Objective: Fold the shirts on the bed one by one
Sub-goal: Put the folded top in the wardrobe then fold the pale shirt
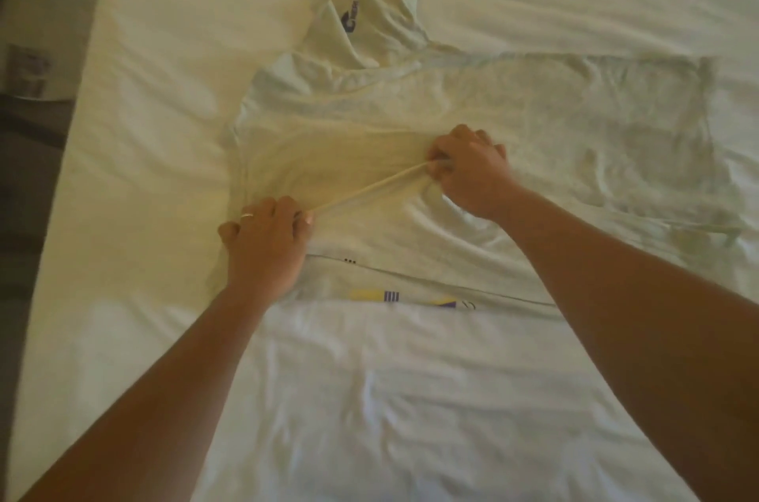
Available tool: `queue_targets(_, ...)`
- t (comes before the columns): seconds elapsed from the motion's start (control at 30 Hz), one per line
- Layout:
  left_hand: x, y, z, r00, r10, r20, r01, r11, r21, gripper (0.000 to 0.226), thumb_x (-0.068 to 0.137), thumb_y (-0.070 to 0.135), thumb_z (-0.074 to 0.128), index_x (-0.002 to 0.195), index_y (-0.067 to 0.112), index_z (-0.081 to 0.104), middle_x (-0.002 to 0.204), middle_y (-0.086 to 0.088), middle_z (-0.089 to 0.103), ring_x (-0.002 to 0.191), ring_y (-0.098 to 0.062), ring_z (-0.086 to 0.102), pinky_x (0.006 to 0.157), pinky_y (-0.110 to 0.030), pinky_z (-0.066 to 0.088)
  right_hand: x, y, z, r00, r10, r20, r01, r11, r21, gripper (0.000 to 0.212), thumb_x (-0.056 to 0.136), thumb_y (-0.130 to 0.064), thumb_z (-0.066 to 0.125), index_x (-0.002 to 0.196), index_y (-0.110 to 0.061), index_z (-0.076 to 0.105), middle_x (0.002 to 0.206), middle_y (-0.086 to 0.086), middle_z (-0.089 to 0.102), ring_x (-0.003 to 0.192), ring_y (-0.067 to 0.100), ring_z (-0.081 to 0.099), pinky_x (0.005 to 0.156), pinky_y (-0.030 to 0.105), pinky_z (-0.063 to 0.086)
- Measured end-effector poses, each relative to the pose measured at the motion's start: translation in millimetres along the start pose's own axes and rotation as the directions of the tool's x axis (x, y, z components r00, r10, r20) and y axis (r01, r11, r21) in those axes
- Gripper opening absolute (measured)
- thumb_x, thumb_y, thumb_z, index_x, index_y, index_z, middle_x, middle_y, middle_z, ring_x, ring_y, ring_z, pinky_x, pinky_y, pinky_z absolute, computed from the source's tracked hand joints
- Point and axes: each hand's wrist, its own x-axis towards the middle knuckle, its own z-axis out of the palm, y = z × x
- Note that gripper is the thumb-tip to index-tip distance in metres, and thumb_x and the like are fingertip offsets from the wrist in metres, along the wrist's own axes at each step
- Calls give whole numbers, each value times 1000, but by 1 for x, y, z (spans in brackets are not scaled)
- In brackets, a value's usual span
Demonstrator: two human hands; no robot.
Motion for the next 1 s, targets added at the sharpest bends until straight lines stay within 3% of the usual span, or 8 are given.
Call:
queue_targets(0.17,-31,37,-20,959,231,-163,-231,973,20,55,78,47,61,127,21,59,132,-8,54,114,-32,49,93,-48,30,-75,5,-5,971,-150,-186,152,988,-4,53,80,-34,62,132,-23,56,135,1,48,118,26,41,94,36,31)
queue_targets(0.27,-56,44,-11,853,522,26,-521,845,123,77,72,53,62,142,20,56,148,-13,49,130,-39,49,99,-54,37,-144,38,7,966,-250,-67,238,960,-145,62,70,-38,63,130,-19,55,133,6,50,113,30,46,91,42,38)
queue_targets(0.37,-62,44,-1,842,489,226,-528,834,162,87,66,46,66,148,21,51,157,-16,40,141,-46,38,108,-61,37,-195,84,15,982,-149,112,176,941,-289,72,67,-32,72,135,-18,54,142,13,48,118,36,49,93,48,45)
queue_targets(0.5,-57,48,1,841,472,265,-534,805,259,79,71,17,71,147,17,51,155,-23,40,133,-55,43,104,-68,40,-225,138,14,998,3,62,19,933,-358,61,76,-19,54,137,-11,53,148,23,43,127,44,48,91,53,51)
queue_targets(0.6,-52,49,1,829,499,252,-557,775,298,59,87,7,43,145,14,51,149,-27,46,121,-58,54,91,-66,51,-227,163,5,992,113,52,-80,899,-430,60,81,-10,38,140,-7,52,149,27,42,129,51,48,82,57,55)
queue_targets(0.7,-48,50,-2,832,482,274,-550,780,297,66,76,-11,57,138,9,59,141,-27,56,108,-60,61,69,-64,57,-223,178,2,985,147,89,-91,886,-455,60,86,-12,26,137,-4,56,143,30,49,120,57,54,67,62,56)
queue_targets(0.83,-64,49,-22,828,499,256,-558,782,278,90,55,-24,73,139,8,60,138,-23,59,107,-59,62,64,-63,59,-237,176,-11,992,108,59,-73,899,-432,52,86,1,49,137,-5,56,141,25,53,124,51,55,78,59,58)
queue_targets(1.0,-121,41,-28,795,534,288,-603,746,281,103,46,-28,72,139,12,57,134,-21,63,102,-56,66,53,-56,59,-290,172,-14,995,41,91,4,895,-446,55,73,2,57,127,-3,65,128,27,62,107,53,64,62,58,59)
